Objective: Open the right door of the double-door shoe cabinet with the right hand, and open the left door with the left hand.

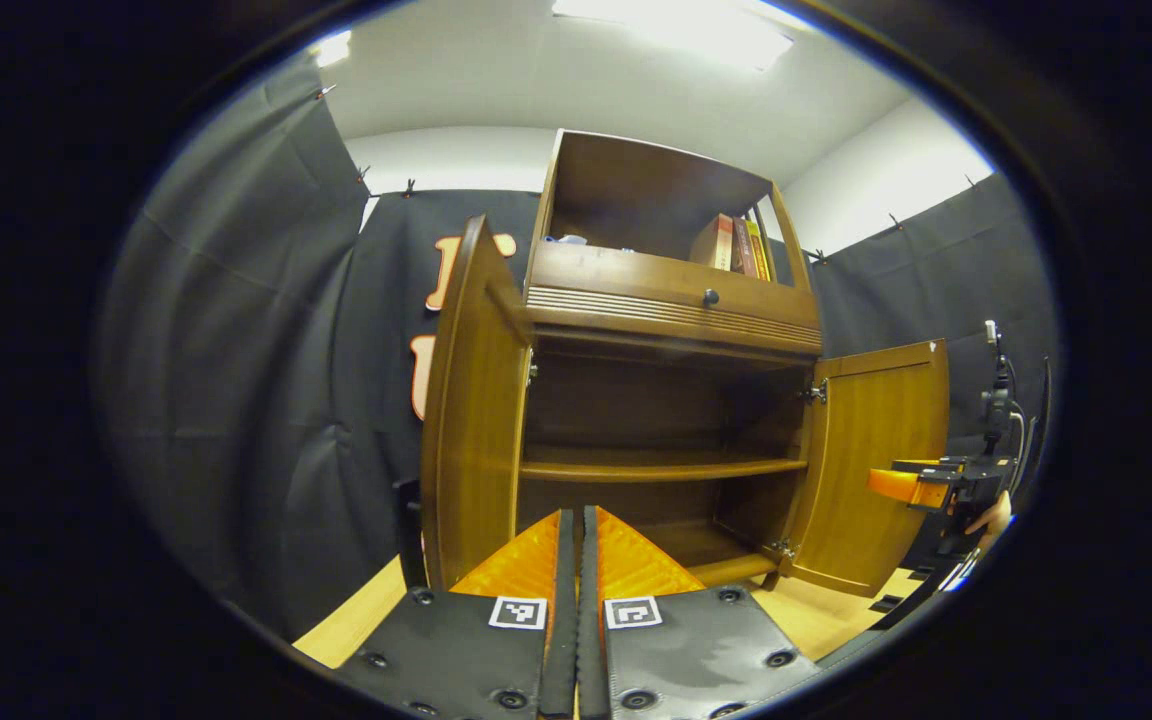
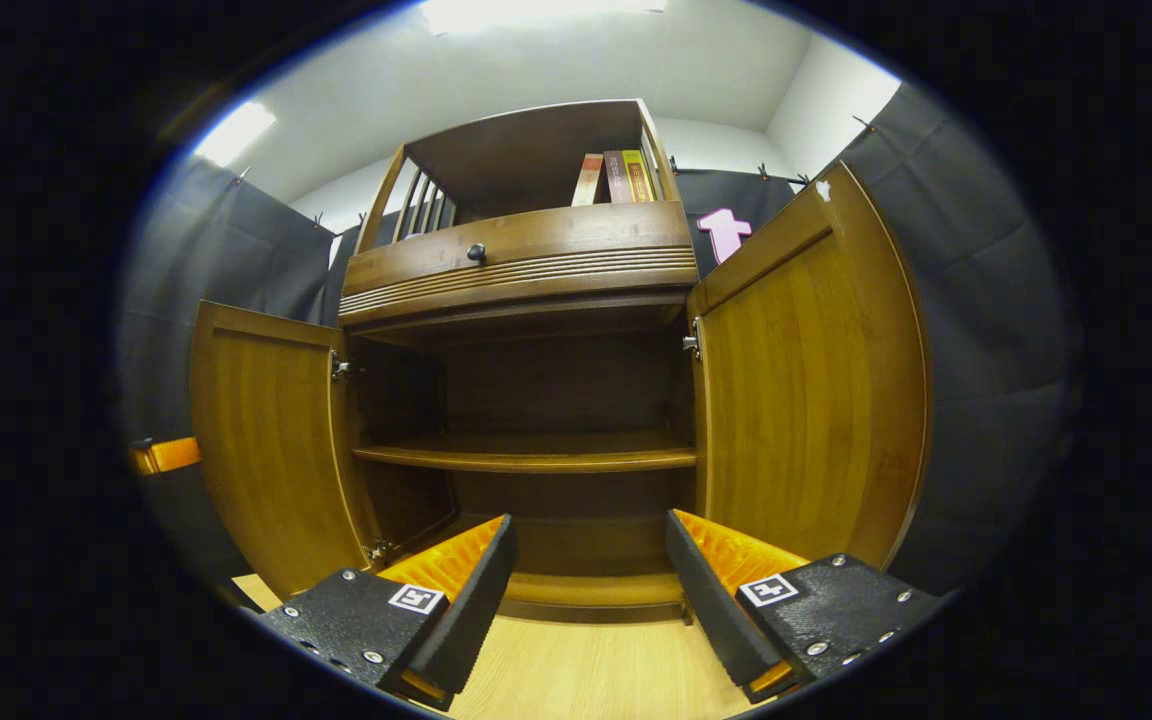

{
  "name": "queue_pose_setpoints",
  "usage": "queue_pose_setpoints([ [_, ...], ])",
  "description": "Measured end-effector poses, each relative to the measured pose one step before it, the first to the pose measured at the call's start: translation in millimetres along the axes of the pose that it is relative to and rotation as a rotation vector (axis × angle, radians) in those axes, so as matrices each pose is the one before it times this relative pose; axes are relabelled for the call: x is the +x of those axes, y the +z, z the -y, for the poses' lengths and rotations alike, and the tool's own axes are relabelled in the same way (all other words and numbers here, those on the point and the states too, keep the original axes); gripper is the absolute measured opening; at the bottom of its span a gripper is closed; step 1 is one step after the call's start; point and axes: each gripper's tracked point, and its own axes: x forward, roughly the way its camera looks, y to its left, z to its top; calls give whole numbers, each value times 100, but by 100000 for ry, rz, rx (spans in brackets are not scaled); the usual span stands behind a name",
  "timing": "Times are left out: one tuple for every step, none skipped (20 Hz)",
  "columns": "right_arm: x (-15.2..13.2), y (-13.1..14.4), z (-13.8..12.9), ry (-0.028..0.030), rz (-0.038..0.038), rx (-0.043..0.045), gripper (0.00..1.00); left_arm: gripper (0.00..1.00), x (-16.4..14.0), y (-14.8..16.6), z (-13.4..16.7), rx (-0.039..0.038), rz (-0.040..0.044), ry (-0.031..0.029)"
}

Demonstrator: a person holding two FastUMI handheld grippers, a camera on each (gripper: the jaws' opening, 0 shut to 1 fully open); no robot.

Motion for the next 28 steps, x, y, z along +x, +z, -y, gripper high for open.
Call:
queue_pose_setpoints([
  [-142, 686, 230, -272, 1034, -719, 100, 6, 626, 811, 326, 750, 1057, 714],
  [-142, 635, 244, -369, 1073, -682, 100, 7, 831, 560, 352, -338, 770, 201],
  [-124, 610, 352, -595, 1173, -708, 100, 10, 474, 550, 595, -822, 526, -131],
  [-139, 602, 461, -772, 1085, -535, 92, 23, 314, 240, 453, -646, -165, 717],
  [-3, 581, 476, -682, 922, -195, 92, 28, 440, 284, 308, -453, 49, 399],
  [-77, 524, 437, -533, 710, 59, 100, 43, 453, 363, 439, -214, 527, -120],
  [-97, 482, 472, -737, 782, -260, 100, 59, 925, 356, 544, 167, 411, -576],
  [27, 532, 465, -678, 539, -698, 100, 63, 56, 219, 293, 287, 192, -111],
  [35, 344, 391, -628, 301, -769, 92, 67, 272, 274, 91, 439, 68, 917],
  [107, 282, 426, -639, 150, -436, 92, 70, 559, 223, 236, 256, -80, 620],
  [82, 314, 360, -559, 91, -165, 92, 74, 287, 219, 101, 186, 462, 58],
  [35, 252, 269, -405, 174, -229, 92, 78, 673, 133, 656, 159, 117, -709],
  [80, 350, 198, -313, 202, -170, 92, 82, 402, -48, 318, -28, -344, -117],
  [0, 284, 120, -81, -40, 100, 92, 85, 397, -115, 155, -659, -847, -110],
  [159, 115, 127, 33, -386, 115, 92, 86, 482, -406, -82, -1502, -1994, 1018],
  [77, 137, 91, 40, -239, -90, 92, 89, 467, -797, 140, -2307, -2813, -42],
  [75, 213, 94, 63, 68, -514, 96, 92, 371, -645, -18, -1368, -3383, 883],
  [38, 181, 124, -245, 36, -908, 92, 92, 665, -752, -154, 345, -2566, 1515],
  [78, 359, 201, -438, 436, -834, 92, 92, 424, -103, -378, 1847, -556, 2483],
  [-38, 244, 59, -189, 670, -549, 92, 92, 149, 231, -464, 1857, 128, 2502],
  [77, 169, 45, -99, 533, -276, 92, 92, 231, 278, -45, 1296, 718, 736],
  [82, 218, 137, -495, 294, 20, 92, 92, 160, 209, 415, 404, 698, -445],
  [209, 64, 22, -88, 230, -22, 92, 92, 107, 339, 303, -115, 650, -749],
  [43, -60, 68, -167, 45, -91, 92, 93, 176, 183, 87, 169, 559, -350],
  [196, -93, 92, -251, -105, -92, 92, 94, 44, 193, 17, 525, 517, 217],
  [184, -99, 37, -169, -182, 53, 92, 94, 55, 55, -90, 740, 389, 261],
  [130, -170, -37, 79, -302, 73, 92, 95, 57, -5, 33, 490, 8, 14],
  [83, -144, -144, 221, -273, 172, 92, 96, 121, -185, 85, 80, -146, -375],
])
